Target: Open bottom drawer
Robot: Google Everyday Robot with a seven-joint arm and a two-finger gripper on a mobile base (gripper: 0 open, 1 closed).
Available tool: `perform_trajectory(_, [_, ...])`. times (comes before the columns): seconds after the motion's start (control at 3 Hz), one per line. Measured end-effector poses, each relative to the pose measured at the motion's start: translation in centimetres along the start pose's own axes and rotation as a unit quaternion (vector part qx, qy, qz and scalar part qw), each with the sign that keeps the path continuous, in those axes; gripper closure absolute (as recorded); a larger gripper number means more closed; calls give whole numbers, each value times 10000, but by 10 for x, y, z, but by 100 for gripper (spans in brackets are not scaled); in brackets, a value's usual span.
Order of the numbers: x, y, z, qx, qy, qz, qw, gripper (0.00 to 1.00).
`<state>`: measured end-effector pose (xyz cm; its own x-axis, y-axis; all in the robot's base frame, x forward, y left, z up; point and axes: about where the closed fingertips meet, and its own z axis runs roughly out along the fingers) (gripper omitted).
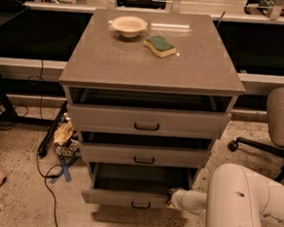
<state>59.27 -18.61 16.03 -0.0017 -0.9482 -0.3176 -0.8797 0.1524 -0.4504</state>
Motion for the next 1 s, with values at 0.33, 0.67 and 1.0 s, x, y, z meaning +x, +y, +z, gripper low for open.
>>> perform_trajectory(0.33, [-1,1,1,-11,-9,-2,10000,27])
perform_trajectory(0.67, [-2,2,2,-17,-15,-4,10000,4])
perform_trajectory(1.0, [-3,3,2,-22,-18,-5,10000,0])
